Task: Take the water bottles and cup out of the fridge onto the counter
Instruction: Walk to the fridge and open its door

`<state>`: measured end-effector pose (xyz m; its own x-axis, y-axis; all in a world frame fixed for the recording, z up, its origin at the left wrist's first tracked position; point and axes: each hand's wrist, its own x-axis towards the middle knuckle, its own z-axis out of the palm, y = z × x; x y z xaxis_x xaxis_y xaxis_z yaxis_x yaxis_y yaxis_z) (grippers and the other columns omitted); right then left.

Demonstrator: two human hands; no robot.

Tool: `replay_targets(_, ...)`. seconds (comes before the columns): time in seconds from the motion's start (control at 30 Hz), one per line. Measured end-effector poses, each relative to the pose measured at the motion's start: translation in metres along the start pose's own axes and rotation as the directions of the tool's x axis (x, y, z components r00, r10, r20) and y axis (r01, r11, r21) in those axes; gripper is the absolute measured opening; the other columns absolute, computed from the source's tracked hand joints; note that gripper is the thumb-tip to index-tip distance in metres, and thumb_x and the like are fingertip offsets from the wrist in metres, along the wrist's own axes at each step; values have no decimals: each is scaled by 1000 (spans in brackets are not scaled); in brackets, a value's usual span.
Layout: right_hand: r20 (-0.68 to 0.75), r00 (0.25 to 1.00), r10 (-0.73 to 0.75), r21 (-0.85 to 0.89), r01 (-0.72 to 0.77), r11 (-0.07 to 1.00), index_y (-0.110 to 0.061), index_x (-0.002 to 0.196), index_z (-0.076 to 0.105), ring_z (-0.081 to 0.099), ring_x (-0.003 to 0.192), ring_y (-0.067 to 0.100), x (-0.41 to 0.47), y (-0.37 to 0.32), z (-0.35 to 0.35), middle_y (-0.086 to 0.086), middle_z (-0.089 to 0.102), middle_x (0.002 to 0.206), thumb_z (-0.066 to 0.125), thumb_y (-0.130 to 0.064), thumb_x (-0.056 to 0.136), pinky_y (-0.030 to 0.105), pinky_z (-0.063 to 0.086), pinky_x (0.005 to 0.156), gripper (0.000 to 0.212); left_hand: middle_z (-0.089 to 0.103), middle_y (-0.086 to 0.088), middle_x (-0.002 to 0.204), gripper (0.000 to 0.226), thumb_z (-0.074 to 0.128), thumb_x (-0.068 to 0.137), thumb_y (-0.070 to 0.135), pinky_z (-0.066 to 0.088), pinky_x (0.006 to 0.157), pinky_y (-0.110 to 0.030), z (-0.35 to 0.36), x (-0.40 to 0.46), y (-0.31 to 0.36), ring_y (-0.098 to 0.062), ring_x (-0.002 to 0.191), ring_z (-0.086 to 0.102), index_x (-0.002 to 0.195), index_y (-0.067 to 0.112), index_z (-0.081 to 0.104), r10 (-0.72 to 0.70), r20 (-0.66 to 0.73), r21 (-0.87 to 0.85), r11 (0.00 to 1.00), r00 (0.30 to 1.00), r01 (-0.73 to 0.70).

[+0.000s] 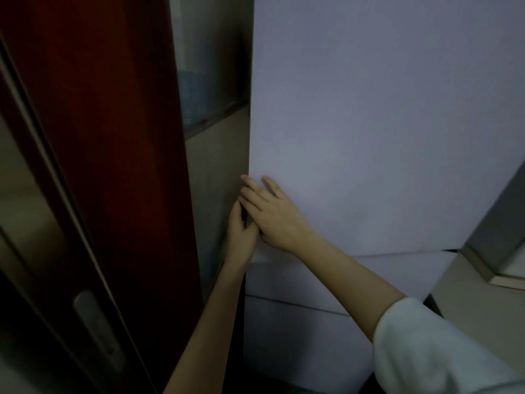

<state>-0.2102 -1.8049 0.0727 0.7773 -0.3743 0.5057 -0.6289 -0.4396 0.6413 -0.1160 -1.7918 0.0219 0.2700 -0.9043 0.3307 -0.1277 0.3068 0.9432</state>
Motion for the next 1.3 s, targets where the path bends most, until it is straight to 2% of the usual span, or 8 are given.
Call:
replay_targets(0.1, 8, 1000, 10, 22, -10, 1000, -8, 111, 67, 49, 128, 26, -14, -8, -22, 8, 65, 121, 74, -24, 58, 44, 35, 107, 56, 49, -15, 135, 46, 52, 89, -4, 41, 89, -6, 0, -20, 8, -23, 125, 48, 134, -3, 41, 0, -24, -92, 996, 1000, -2)
replay_targets(0.27, 17, 999, 40, 46, -41, 998, -8, 109, 67, 49, 128, 26, -38, -22, -54, 8, 65, 121, 73, -16, 59, 44, 36, 106, 52, 50, -20, 135, 58, 56, 78, 15, 39, 105, -36, -6, -64, 29, -27, 125, 49, 131, -2, 43, 5, 14, -148, 989, 1000, -3)
replay_targets(0.47, 18, 997, 70, 91, -72, 993, -6, 108, 67, 48, 129, 26, -67, -32, -89, 9, 64, 121, 36, -7, 75, 42, 36, 107, 44, 53, -18, 130, 43, 54, 90, 1, 43, 101, -34, -9, -107, 49, -27, 122, 52, 131, 2, 42, -40, 77, -117, 992, 996, 48)
replay_targets(0.63, 21, 994, 112, 97, -113, 989, -3, 108, 66, 48, 128, 29, -92, -38, -115, 12, 64, 121, 33, -6, 79, 43, 38, 105, 44, 56, -8, 119, 34, 49, 90, -4, 43, 93, -21, -15, -136, 61, -23, 116, 54, 121, 11, 46, -19, 134, -107, 994, 991, 34)
replay_targets(0.73, 27, 986, 165, 78, -166, 983, -2, 109, 65, 49, 128, 29, -104, -47, -131, 12, 64, 121, 32, -6, 78, 43, 42, 102, 46, 55, -2, 115, 37, 48, 92, -1, 44, 98, -29, -18, -154, 71, -19, 115, 55, 125, 16, 44, -28, 173, -100, 994, 984, 46)
replay_targets(0.83, 36, 964, 263, 57, -265, 963, -2, 107, 67, 47, 129, 28, -113, -62, -145, 12, 65, 119, 33, -5, 78, 44, 43, 101, 44, 57, 2, 108, 35, 47, 92, 0, 45, 93, -26, -16, -174, 82, -16, 107, 57, 119, 21, 43, -17, 192, -98, 994, 981, 37)
replay_targets(1.17, 139, 897, 420, -58, -416, 907, 1, 123, 56, 25, 134, 27, -169, -88, -193, 13, 52, 138, 39, -8, 75, 45, 20, 108, 51, 55, -11, 125, 31, 39, 94, 1, 44, 102, -33, -21, -217, 97, -18, 113, 55, 114, 22, 50, 15, 391, 25, 999, 920, -27)
replay_targets(1.3, 182, 841, 510, -90, -502, 860, 1, 122, 57, 24, 134, 27, -190, -99, -219, 13, 51, 139, 62, -11, 64, 45, 21, 107, 60, 52, -2, 120, 33, 37, 95, 4, 39, 88, -16, -13, -241, 111, -9, 102, 52, 123, 11, 51, 79, 442, 119, 982, 894, -146)
